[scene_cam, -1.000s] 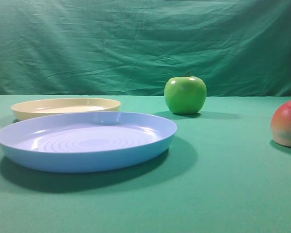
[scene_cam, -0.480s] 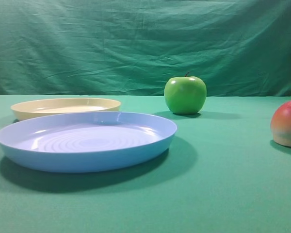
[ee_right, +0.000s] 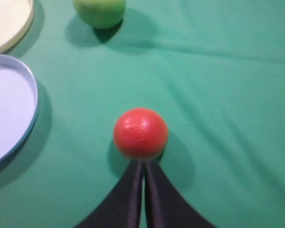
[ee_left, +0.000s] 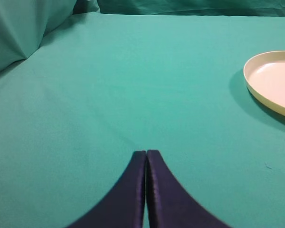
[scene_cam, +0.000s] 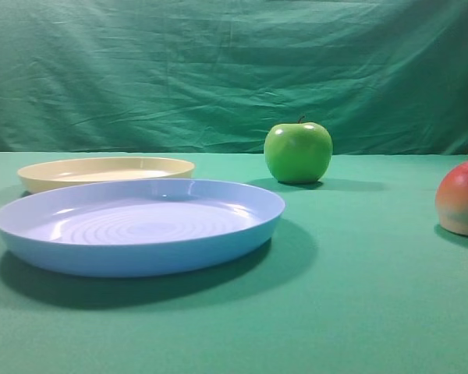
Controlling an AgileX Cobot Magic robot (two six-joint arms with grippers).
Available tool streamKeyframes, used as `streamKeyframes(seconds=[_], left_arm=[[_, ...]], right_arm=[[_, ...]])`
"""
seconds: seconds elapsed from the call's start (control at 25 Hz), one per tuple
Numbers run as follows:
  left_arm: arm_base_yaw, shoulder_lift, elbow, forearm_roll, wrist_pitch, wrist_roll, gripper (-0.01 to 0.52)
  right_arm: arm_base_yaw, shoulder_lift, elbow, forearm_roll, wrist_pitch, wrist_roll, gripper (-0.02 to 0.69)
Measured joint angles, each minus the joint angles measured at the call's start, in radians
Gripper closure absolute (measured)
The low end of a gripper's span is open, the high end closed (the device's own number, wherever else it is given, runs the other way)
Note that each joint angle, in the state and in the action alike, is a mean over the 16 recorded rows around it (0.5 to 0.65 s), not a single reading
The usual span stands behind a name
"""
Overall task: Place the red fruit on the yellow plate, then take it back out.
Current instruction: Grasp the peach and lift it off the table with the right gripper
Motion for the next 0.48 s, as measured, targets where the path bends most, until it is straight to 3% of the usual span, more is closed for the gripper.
streamKeyframes(seconds=[0.24,0.48], left_arm=[[0.000,0.000,0.000,0.000,0.000,0.000,0.514],[0.000,0.000,0.000,0.000,0.000,0.000,0.514]], right_arm=[[0.009,0.160,-0.029,0.053,-0.002,-0.103,0.545],[0.010,0.288,-0.069,0.066,-0.002,-0.205,0.313]])
